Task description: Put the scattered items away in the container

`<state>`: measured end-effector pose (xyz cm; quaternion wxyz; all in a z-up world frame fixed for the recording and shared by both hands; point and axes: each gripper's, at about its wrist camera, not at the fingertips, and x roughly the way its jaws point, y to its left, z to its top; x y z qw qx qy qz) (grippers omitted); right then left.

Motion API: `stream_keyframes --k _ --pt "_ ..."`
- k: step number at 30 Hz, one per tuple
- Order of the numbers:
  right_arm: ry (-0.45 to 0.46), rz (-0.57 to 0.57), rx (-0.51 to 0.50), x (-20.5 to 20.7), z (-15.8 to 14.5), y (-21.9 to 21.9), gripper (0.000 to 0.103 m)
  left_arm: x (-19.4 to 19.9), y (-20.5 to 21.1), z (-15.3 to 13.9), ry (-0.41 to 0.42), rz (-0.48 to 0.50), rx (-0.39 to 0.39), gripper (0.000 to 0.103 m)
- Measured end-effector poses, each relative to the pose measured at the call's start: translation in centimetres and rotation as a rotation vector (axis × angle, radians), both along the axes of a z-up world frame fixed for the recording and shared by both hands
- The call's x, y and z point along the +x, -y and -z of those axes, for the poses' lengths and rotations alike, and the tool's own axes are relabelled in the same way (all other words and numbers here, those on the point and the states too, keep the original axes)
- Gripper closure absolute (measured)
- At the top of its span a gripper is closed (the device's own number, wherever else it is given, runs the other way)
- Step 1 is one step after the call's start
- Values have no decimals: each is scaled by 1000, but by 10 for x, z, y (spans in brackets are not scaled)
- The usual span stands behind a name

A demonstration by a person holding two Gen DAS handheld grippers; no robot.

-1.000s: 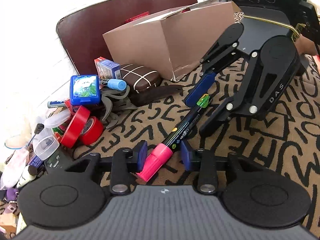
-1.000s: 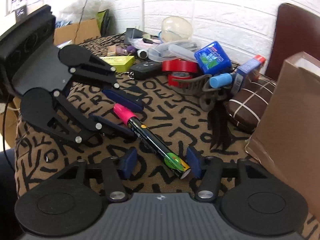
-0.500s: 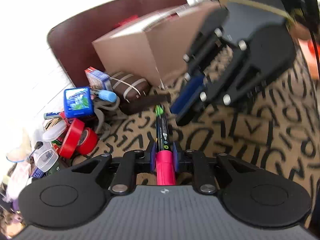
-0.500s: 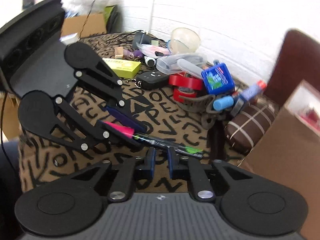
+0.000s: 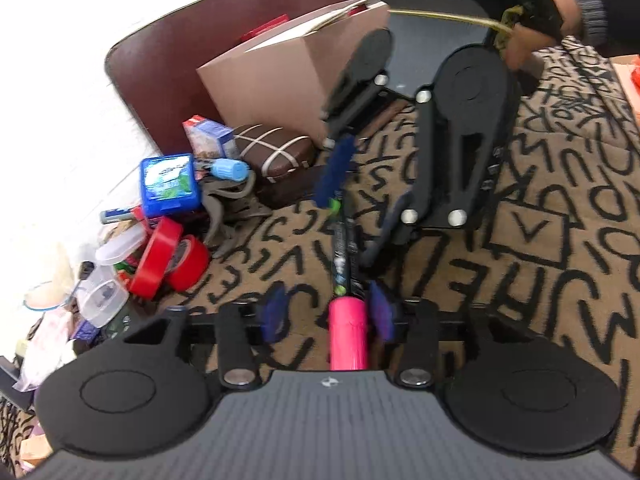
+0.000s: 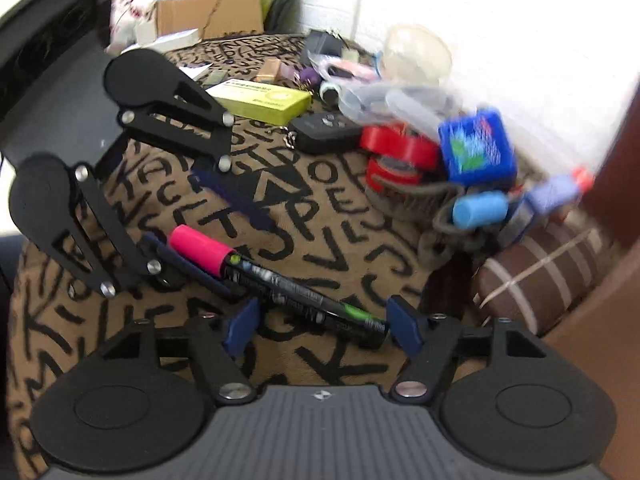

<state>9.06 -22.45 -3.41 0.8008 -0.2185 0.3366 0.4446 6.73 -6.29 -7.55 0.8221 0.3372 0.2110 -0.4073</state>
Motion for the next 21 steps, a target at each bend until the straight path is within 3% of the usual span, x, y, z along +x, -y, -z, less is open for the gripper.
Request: stream_keyframes --k 4,8,10,11,13,15,17,19,21 --pt "-61 35 9 -13 -2 0 52 1 2 1 59 -59 7 18" --pt "-95 2 -29 -39 -5 -9 56 -9 1 2 134 -76 25 19" --pt "-77 1 -29 -49 -5 -11 56 -14 -4 2 122 -41 19 31" --pt "-57 9 -23 -52 -5 -11 58 -14 -7 1 115 -40 20 31" --pt "-12 26 -2 -56 -4 -10 54 -14 -13 -1 104 -53 10 31" --pt "7 64 18 -54 0 -10 35 -11 -20 -3 85 -72 -6 30" --pt "25 86 39 -53 4 -10 30 -9 -25 -4 79 -83 -10 30" --pt "40 108 45 -51 8 -11 15 -6 -28 -4 81 -72 -6 23" --pt "43 86 53 -51 10 -13 23 -7 -28 -4 94 -41 -2 21"
